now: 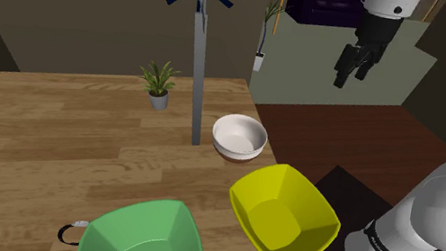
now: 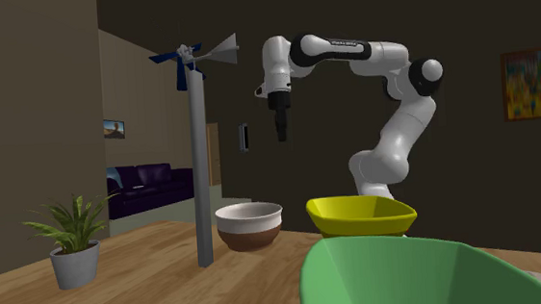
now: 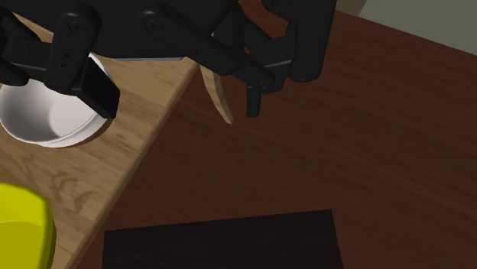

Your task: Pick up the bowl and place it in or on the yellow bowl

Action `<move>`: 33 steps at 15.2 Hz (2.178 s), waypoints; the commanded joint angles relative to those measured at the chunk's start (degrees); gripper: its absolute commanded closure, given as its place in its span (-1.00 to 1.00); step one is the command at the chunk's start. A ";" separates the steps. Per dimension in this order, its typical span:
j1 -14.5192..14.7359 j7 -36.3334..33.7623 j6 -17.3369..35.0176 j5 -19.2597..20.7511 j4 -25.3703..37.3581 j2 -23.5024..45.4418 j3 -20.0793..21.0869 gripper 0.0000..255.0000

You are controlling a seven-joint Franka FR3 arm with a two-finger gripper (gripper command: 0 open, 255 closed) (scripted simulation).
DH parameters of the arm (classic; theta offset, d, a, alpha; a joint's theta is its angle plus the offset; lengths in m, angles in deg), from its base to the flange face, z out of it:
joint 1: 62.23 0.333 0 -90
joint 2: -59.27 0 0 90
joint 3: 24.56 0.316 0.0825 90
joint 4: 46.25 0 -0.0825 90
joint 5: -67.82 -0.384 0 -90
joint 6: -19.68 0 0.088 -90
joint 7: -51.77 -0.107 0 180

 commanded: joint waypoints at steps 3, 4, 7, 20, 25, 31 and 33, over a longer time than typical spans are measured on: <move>0.53 -1.70 3.24 -1.64 -1.93 1.30 0.94 -1.00; 0.82 -2.52 4.90 -2.46 -2.80 2.07 1.41 -1.00; 1.74 -4.84 9.96 -4.89 -4.97 4.80 2.86 -1.00; 6.06 -12.33 31.55 -14.34 -6.57 22.95 8.97 -1.00; 6.40 -12.15 35.72 -14.86 -8.93 24.71 9.49 -1.00; 6.58 -12.05 37.91 -15.15 -10.03 25.77 9.76 -1.00; 6.58 -12.05 37.91 -15.15 -10.03 25.77 9.76 -1.00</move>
